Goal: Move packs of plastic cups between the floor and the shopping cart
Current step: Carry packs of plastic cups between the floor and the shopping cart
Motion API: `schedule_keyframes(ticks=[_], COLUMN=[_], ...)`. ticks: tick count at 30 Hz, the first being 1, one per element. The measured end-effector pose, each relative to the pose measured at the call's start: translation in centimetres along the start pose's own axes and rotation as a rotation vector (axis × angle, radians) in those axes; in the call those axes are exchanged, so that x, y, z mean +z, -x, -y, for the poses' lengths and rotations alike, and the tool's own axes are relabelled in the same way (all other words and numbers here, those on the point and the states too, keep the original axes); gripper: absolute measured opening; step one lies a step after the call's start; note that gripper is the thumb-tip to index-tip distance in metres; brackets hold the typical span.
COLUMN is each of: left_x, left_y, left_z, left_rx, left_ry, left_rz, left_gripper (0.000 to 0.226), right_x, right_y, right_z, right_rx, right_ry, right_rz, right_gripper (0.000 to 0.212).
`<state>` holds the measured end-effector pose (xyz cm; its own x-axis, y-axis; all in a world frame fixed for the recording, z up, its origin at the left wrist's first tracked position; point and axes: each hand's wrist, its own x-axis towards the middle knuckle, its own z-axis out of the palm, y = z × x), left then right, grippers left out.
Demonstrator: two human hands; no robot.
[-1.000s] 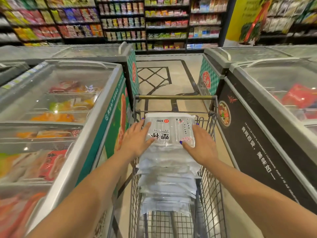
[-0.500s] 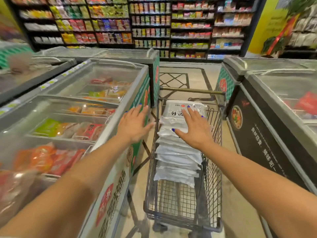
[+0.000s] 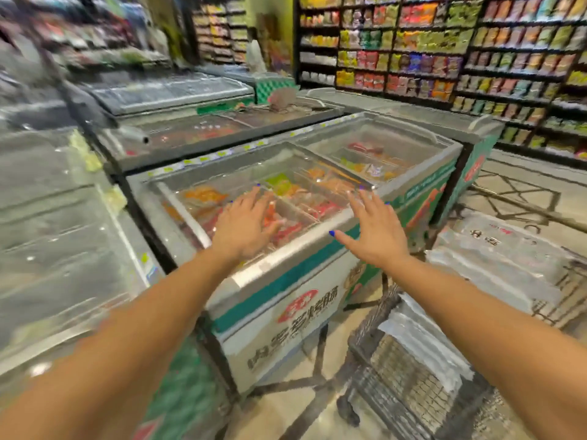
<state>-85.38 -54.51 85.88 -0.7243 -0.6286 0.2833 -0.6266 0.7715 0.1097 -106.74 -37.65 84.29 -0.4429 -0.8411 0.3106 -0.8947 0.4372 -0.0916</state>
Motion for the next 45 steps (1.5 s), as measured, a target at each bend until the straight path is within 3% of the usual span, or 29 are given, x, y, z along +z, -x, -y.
schedule_keyframes(ticks=[10, 16, 21, 33, 45], left_x=[-9.0, -16.9, -21.5, -26.6, -23.1], left_y=[31.1, 49.5, 64.3, 94.6, 109.0], left_z=[14.6, 18.2, 20.0, 22.5, 29.1], left_rx=[-0.656, -0.993, -1.221, -1.519, -1.695], left_ry=[-0.289, -0.404, -0.438, -0.331, -0.118], left_rz=[0.026, 0.011, 0.011, 0.092, 0.136], left_gripper=[0.079, 0.098, 0.087, 0.113, 0.083], right_x=[2.9, 0.3, -2.4, -2.7, 4.2], right_y=[6.4, 15.5, 25.6, 47.0, 55.0], right_z=[27.2, 46.0, 59.8, 80.7, 94.0], right_rx=[-0.582, -0.909, -1.182, -1.498, -1.605], right_ry=[-0.097, -0.316, -0.449, -0.521, -0.438], right_rz=[0.089, 0.113, 0.17, 0.492, 0.756], right_gripper=[0.089, 0.084, 0.085, 0.084, 0.078])
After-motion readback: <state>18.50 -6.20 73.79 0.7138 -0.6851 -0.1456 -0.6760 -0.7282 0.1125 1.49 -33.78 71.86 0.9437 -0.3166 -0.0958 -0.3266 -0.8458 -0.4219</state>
